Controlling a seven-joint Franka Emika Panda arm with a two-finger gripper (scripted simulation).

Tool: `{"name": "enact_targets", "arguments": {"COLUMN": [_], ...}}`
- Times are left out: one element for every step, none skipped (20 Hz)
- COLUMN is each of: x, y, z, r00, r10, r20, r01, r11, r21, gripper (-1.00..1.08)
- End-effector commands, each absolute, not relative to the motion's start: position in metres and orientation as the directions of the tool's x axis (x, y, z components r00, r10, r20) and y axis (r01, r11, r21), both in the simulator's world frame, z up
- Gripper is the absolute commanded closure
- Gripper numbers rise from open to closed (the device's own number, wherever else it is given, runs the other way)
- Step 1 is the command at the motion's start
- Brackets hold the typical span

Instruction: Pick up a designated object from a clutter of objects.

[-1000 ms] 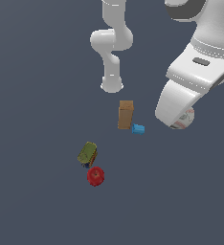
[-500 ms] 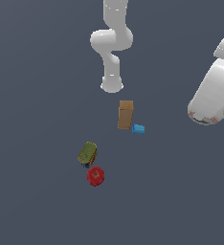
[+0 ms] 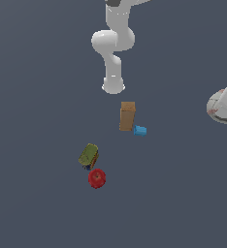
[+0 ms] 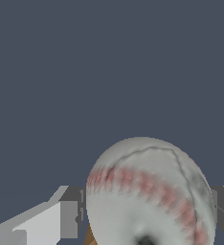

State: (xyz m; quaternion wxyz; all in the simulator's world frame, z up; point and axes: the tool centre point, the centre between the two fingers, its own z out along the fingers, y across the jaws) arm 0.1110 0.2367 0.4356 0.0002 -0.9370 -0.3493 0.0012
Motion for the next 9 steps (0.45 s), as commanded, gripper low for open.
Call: {"name": "enact_targets", "arguments": {"x": [0.1125, 0.1129, 0.1130, 0.1133, 0.1136, 0.1138, 0.1139, 0.1140, 0.1140], "y": [0.2396, 0.2404, 0.2416, 0.2422, 0.2426, 0.2429, 0.2432, 0.2433, 0.2433], "z": [0.4399, 0.4407, 0.4413, 0.4419, 0.4423, 0.4426, 0.4428, 0.4430, 0.4430], "r00": [0.756, 0.756, 0.756, 0.756, 0.756, 0.756, 0.756, 0.756, 0.756], "r10": [0.654, 0.654, 0.655, 0.655, 0.655, 0.655, 0.655, 0.655, 0.655], "r20": [0.000, 0.000, 0.000, 0.000, 0.000, 0.000, 0.000, 0.000, 0.000], "r01": [0.654, 0.654, 0.655, 0.655, 0.655, 0.655, 0.655, 0.655, 0.655], "r11": [-0.756, -0.756, -0.756, -0.756, -0.756, -0.756, -0.756, -0.756, -0.756], "r21": [0.000, 0.000, 0.000, 0.000, 0.000, 0.000, 0.000, 0.000, 0.000], "gripper": [1.08, 1.08, 1.08, 1.08, 1.08, 1.08, 1.08, 1.08, 1.08]}}
